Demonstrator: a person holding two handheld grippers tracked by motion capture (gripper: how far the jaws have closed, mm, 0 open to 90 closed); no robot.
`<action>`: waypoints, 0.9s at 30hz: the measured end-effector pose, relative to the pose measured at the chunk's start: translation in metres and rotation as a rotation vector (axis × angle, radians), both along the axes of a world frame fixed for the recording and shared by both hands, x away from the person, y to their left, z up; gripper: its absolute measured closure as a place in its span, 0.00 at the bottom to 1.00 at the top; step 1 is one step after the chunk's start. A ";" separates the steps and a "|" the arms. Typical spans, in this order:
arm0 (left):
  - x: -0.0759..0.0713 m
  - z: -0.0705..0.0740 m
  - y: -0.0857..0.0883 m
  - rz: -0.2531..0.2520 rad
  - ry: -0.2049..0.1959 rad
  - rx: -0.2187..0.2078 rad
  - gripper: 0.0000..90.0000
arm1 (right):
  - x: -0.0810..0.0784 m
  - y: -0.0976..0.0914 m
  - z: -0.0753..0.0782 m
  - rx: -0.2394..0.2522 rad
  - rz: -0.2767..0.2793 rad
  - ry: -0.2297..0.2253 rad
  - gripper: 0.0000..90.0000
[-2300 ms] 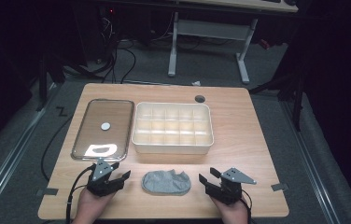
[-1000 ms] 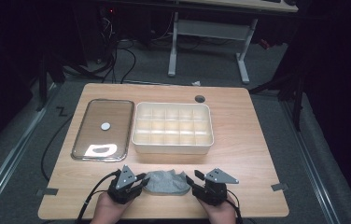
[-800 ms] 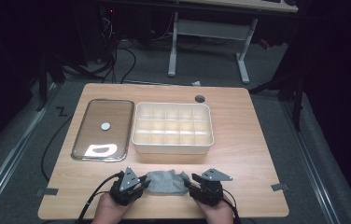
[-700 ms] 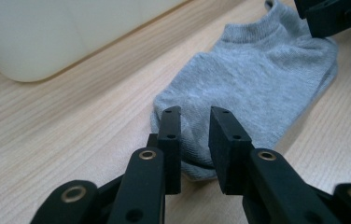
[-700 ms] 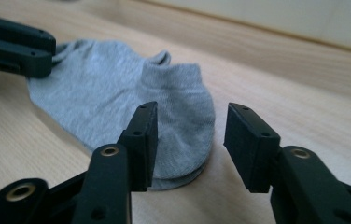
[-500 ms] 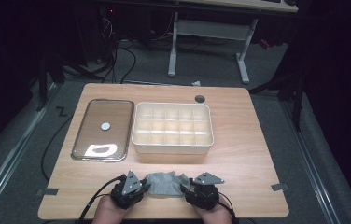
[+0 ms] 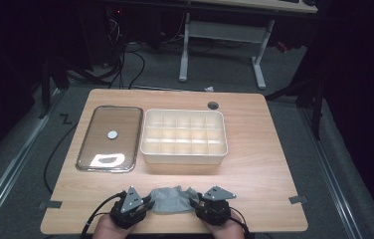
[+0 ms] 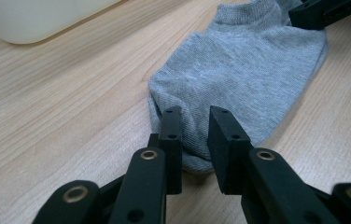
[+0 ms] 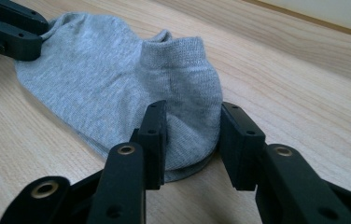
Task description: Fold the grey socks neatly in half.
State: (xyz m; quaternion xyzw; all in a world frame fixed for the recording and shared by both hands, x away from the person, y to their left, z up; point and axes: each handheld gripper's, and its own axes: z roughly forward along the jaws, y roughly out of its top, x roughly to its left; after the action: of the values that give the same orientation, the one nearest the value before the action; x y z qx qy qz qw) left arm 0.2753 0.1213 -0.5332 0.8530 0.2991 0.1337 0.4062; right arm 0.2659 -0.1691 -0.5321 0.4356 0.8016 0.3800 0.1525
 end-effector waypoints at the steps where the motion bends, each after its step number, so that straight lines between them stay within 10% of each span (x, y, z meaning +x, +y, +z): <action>1: 0.000 0.000 0.000 0.000 0.000 0.000 0.84 | 0.000 0.000 0.000 0.000 0.000 0.000 0.73; 17: 0.000 0.005 -0.003 0.012 0.016 0.032 0.80 | 0.000 0.000 0.000 0.042 0.051 0.032 0.90; 27: 0.008 0.025 -0.054 -0.041 -0.002 0.026 0.87 | -0.001 -0.002 0.001 0.045 0.062 0.017 0.90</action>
State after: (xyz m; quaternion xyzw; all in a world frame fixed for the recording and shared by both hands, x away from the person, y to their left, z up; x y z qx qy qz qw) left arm 0.2828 0.0676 -0.5078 0.8640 0.2793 0.1302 0.3981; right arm 0.2650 -0.1708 -0.5316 0.4171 0.8072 0.3987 0.1241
